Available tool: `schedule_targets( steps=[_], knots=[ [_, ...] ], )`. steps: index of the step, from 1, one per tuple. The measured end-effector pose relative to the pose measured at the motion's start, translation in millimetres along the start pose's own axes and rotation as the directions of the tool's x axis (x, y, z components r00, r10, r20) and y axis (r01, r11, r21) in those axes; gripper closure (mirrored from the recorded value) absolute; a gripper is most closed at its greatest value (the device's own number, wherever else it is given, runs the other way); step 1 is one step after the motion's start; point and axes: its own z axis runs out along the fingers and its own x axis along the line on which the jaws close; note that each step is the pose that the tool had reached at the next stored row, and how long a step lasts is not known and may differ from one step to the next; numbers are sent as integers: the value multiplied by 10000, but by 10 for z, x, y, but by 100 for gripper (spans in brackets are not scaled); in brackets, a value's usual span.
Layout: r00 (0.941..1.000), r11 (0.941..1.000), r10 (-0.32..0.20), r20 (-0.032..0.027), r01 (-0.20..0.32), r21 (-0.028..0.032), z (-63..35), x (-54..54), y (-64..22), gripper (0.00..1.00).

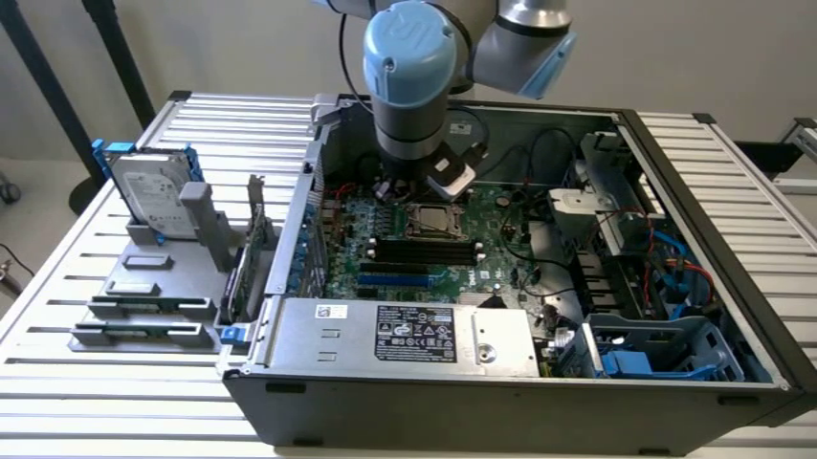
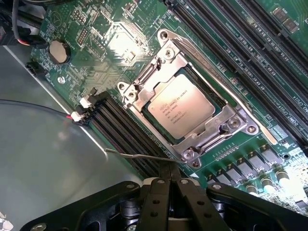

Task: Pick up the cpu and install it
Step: 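Install the first cpu locking lever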

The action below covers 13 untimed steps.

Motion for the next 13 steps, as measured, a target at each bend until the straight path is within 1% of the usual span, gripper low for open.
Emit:
schedule_targets(
  steps=[5,13],
  knots=[
    [10000,10000,-18,46,18,-34,4,16,17,89],
    [9999,9999,-72,116,73,-71,21,45,42,89]
  ],
)
